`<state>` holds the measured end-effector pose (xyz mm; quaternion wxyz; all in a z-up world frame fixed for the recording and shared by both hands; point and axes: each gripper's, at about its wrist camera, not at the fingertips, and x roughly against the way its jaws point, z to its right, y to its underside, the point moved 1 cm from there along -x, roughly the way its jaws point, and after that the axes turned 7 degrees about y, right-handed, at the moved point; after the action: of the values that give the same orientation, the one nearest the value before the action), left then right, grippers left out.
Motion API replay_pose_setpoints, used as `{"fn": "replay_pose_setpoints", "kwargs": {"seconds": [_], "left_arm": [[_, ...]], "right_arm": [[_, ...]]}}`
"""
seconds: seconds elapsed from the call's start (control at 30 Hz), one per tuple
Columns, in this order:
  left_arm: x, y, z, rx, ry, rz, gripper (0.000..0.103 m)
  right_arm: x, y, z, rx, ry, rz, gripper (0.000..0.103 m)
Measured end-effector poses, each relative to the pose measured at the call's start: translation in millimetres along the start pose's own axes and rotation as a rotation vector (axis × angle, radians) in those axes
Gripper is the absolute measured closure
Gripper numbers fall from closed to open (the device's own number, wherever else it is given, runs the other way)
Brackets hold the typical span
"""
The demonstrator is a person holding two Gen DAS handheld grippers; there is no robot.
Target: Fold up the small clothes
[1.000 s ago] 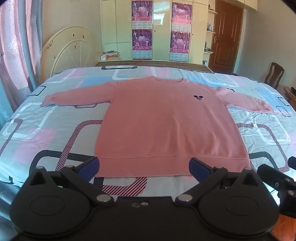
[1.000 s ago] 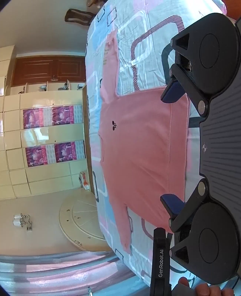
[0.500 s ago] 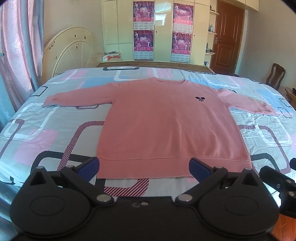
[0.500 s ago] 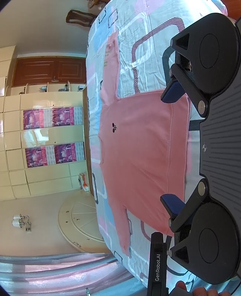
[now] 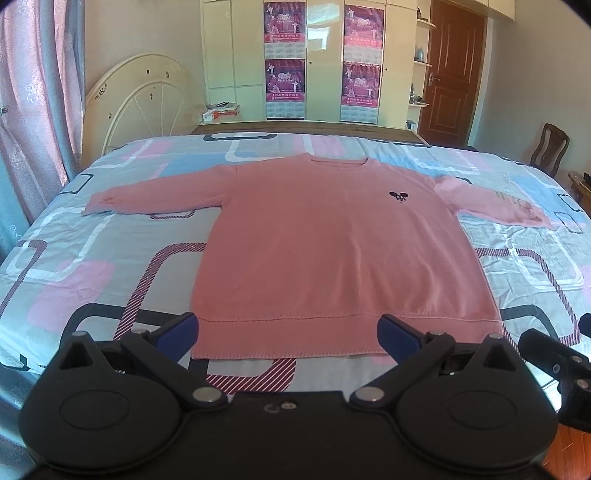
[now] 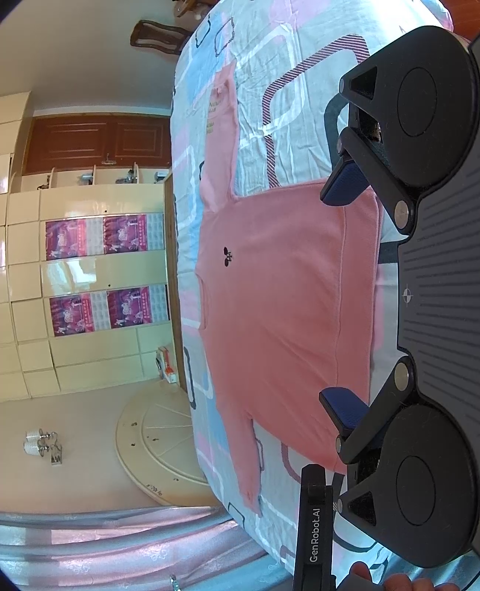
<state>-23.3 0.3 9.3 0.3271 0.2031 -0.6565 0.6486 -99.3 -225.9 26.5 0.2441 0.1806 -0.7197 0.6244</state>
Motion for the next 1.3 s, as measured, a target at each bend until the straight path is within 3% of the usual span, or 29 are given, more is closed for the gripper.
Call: {"fn": "replay_pose_setpoints", "kwargs": {"seconds": [1.3], "left_arm": [[-27, -18, -9, -0.007, -0.006, -0.026, 0.0]], "right_arm": [[-28, -7, -1, -0.026, 0.045, -0.02, 0.0]]}}
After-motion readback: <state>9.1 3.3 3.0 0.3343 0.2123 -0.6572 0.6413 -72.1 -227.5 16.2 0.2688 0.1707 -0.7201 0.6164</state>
